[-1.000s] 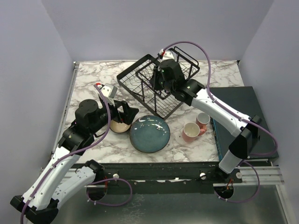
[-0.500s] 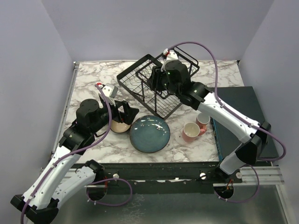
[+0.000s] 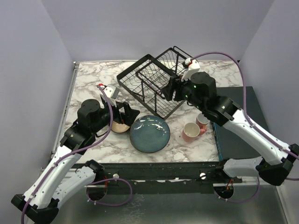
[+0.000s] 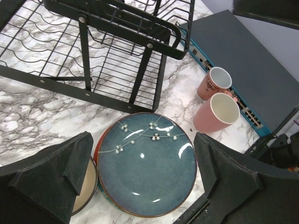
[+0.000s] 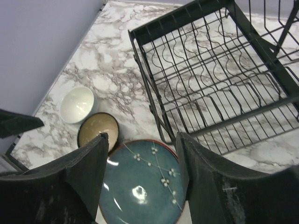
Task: Load the mixed dishes into the dish rack
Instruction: Move the dish rack to the center of the board, then pick up the cup at the center of the board, then turn the cup upside down in the dish rack.
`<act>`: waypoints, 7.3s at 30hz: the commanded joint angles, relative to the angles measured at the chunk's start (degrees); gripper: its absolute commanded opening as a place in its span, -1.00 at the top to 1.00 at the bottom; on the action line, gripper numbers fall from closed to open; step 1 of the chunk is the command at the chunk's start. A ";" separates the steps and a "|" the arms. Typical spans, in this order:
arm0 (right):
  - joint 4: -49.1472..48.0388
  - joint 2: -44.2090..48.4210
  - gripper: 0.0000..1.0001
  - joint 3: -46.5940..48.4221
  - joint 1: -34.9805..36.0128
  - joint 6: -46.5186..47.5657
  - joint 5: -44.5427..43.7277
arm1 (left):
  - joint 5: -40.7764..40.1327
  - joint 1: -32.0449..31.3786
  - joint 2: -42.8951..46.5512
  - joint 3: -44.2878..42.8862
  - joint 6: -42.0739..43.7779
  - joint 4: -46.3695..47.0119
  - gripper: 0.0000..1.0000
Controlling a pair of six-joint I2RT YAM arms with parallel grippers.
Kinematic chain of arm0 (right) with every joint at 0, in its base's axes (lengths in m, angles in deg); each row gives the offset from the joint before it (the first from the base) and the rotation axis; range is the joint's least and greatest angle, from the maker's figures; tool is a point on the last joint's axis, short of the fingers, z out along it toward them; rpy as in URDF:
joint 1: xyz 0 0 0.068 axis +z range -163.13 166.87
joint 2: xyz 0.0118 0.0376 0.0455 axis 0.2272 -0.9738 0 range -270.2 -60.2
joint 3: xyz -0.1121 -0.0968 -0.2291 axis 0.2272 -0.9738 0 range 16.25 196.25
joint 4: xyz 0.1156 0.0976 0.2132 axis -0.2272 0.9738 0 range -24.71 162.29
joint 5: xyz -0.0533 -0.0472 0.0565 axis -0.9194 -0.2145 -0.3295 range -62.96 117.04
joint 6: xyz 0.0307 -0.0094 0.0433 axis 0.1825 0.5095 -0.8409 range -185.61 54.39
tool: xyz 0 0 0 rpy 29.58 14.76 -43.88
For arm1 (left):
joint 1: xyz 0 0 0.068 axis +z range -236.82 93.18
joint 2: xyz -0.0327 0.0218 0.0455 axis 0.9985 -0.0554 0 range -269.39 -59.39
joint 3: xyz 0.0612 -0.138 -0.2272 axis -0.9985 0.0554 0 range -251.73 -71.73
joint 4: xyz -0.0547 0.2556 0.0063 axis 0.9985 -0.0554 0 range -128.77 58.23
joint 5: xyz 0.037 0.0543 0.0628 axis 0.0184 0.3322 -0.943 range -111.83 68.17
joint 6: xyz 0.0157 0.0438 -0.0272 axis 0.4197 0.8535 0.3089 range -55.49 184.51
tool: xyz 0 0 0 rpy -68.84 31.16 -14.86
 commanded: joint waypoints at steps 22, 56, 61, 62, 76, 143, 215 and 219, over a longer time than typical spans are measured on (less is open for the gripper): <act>25.02 31.61 -0.56 -16.38 0.33 -12.40 -7.90 | 13.06 -2.54 -9.81 0.80 -19.03 0.14 -0.97; 32.63 43.54 -0.57 -22.37 0.37 -26.84 -13.12 | -25.31 -36.08 -45.68 -18.14 -37.94 0.25 -0.90; 31.81 44.55 -0.56 -22.89 0.37 -26.86 -12.97 | -25.96 -36.19 -50.93 -21.36 -39.88 0.14 -0.78; 31.73 44.75 -0.56 -22.87 0.37 -26.87 -12.96 | -26.27 -36.09 -51.62 -21.71 -40.24 0.13 -0.76; 32.25 46.40 -0.53 -22.21 0.37 -26.48 -12.01 | -28.37 -36.15 -60.90 -28.40 -44.74 -3.83 -0.29; 32.84 47.80 -0.48 -19.05 0.37 -25.38 -13.71 | -20.61 -37.68 -52.29 -28.94 -38.09 -7.48 1.00; -60.39 45.96 -0.79 -58.41 0.37 24.11 37.85 | 40.24 4.61 -15.91 14.64 -82.24 68.48 1.00; -66.31 44.54 -0.79 -59.52 0.37 23.83 39.68 | 40.58 4.63 -16.34 15.36 -85.52 73.10 1.00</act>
